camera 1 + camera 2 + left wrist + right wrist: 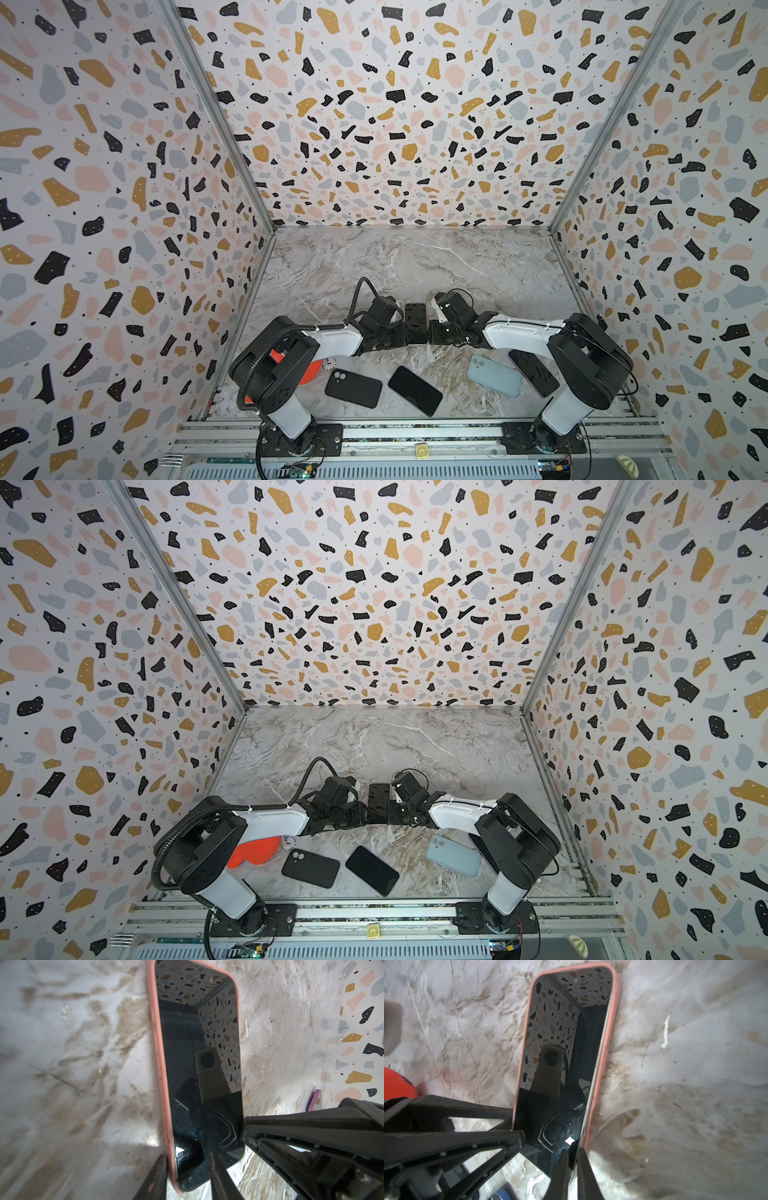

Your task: Put the phone into the phone case

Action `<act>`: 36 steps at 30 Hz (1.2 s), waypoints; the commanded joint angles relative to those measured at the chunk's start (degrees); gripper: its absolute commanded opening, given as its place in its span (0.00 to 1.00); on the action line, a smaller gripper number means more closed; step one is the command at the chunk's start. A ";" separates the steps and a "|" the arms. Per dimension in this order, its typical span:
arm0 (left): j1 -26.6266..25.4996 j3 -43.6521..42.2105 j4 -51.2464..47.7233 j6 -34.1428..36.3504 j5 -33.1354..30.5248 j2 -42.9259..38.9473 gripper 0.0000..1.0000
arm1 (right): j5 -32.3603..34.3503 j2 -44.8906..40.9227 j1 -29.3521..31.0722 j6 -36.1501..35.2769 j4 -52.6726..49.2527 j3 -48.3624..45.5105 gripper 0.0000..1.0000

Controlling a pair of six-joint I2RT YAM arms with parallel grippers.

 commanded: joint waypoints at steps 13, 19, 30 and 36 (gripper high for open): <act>-0.14 -0.80 1.69 1.09 1.46 -2.37 0.35 | 1.45 -1.12 2.01 -2.26 -6.08 2.76 0.10; 0.84 -1.10 -1.79 3.41 -0.70 -4.87 0.36 | 3.58 -5.66 0.12 -2.93 -8.43 3.22 0.16; 0.93 -1.40 0.20 3.39 1.18 -2.26 0.36 | -2.56 -0.06 -1.33 -1.88 -6.36 3.17 0.29; 0.93 -1.48 0.83 3.68 1.63 -1.15 0.36 | -10.91 2.00 -3.58 0.69 1.13 -0.63 0.25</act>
